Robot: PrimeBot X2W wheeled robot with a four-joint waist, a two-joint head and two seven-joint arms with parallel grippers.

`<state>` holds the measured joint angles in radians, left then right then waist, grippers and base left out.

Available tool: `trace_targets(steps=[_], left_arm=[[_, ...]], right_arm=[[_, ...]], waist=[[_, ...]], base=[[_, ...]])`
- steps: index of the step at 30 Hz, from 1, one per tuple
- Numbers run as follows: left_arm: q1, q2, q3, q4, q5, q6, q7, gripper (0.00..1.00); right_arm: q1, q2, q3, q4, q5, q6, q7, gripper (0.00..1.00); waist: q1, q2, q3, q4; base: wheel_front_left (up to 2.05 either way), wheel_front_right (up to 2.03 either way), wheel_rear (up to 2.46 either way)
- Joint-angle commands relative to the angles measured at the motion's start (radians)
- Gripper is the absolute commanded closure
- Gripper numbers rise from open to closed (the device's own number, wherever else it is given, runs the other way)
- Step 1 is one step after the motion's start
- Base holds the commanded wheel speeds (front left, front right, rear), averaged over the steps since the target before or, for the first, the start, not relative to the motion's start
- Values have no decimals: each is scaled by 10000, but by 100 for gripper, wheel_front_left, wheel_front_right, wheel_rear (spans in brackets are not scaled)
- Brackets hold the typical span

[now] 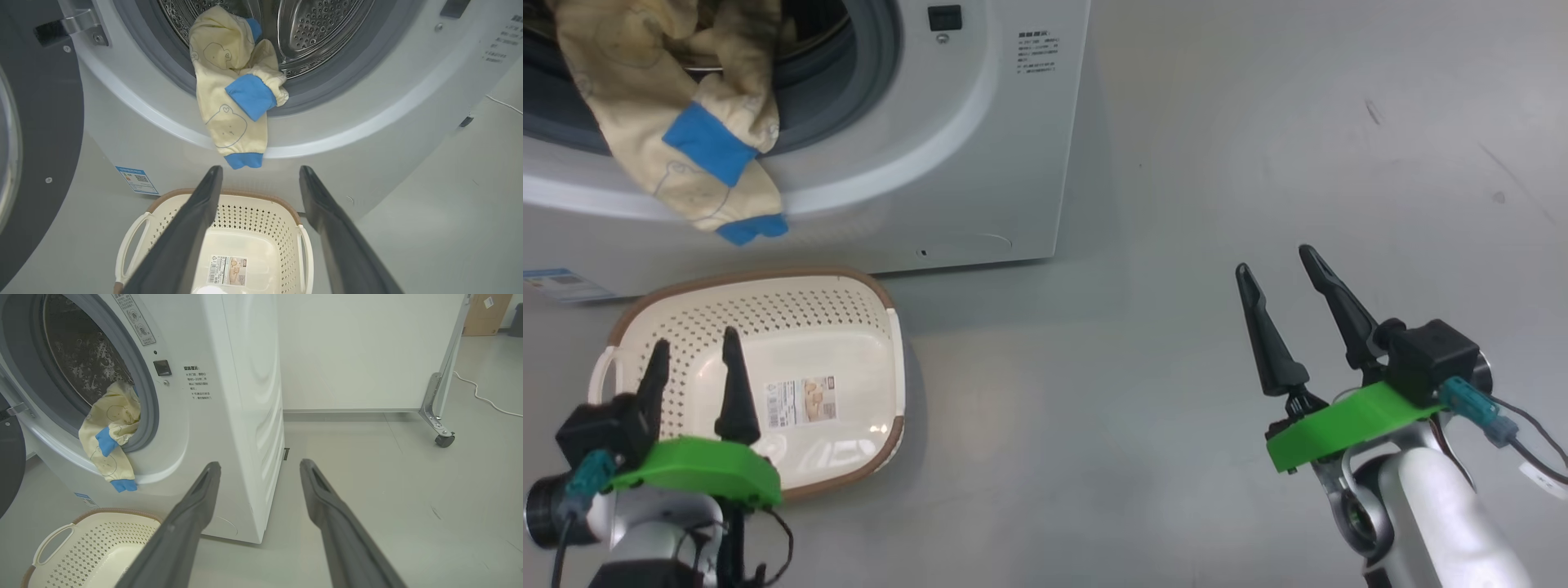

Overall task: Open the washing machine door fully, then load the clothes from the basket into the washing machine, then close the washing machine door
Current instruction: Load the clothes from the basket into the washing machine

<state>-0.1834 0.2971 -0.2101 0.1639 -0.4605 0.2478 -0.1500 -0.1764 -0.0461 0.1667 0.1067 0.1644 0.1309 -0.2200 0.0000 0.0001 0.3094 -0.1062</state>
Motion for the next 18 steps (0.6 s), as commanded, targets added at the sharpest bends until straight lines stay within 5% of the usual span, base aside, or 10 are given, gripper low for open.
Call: trace_targets(steps=[1, 18], left_arm=[[-584, 326, 378, -6, -107, 469, 32, 0], [-4738, 1001, 573, 4204, -724, -924, 635, 0]], right_arm=[[-415, -41, 228, -345, 71, -2, -89, 0], [-1507, -41, 752, -111, 538, -2, -388, 0]], waist=[[0, -1, 245, -103], [0, -1, 2025, -985]], base=[[0, 0, 0], [0, 0, 0]])
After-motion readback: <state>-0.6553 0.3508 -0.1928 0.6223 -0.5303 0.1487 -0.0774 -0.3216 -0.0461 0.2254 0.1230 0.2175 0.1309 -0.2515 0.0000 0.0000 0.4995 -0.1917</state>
